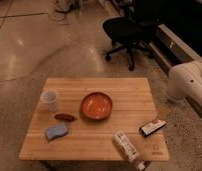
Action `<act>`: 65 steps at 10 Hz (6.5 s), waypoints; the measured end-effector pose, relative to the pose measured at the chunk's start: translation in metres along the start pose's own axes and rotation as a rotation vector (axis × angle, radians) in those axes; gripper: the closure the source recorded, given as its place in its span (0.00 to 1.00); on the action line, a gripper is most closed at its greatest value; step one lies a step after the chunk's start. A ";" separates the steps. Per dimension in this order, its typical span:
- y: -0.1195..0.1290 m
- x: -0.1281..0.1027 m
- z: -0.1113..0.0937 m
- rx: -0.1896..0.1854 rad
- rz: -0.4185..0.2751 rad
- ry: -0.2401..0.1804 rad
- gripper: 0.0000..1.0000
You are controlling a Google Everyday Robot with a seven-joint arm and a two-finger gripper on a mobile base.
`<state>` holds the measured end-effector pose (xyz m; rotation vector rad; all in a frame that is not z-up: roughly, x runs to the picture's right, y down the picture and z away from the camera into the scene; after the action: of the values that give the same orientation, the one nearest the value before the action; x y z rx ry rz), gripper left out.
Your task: Place the eraser on the white sponge
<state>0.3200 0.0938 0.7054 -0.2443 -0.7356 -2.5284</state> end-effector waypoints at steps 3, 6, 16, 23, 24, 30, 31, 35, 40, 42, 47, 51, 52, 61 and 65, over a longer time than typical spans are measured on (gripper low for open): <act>0.014 0.002 0.037 -0.014 -0.261 -0.004 0.25; 0.020 0.003 0.056 -0.005 -0.524 0.013 0.25; 0.020 0.001 0.058 0.000 -0.623 0.012 0.25; 0.017 -0.004 0.065 0.009 -0.623 0.004 0.25; 0.015 -0.015 0.073 0.017 -0.613 -0.017 0.25; -0.023 -0.026 0.117 0.075 -0.621 -0.031 0.25; -0.028 -0.025 0.125 0.087 -0.631 -0.024 0.25; -0.032 -0.012 0.154 0.082 -0.655 0.048 0.25; -0.031 -0.010 0.156 0.077 -0.658 0.054 0.25; -0.031 -0.008 0.156 0.077 -0.660 0.054 0.25; -0.031 -0.032 0.173 0.138 -0.549 -0.009 0.65; -0.034 -0.029 0.179 0.172 -0.497 -0.032 0.99; -0.040 -0.026 0.175 0.178 -0.496 -0.025 1.00; -0.131 -0.007 0.076 0.072 -0.527 0.116 1.00; -0.132 -0.006 0.075 0.071 -0.527 0.117 1.00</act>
<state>0.2617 0.2339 0.7069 0.1442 -0.9375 -2.9647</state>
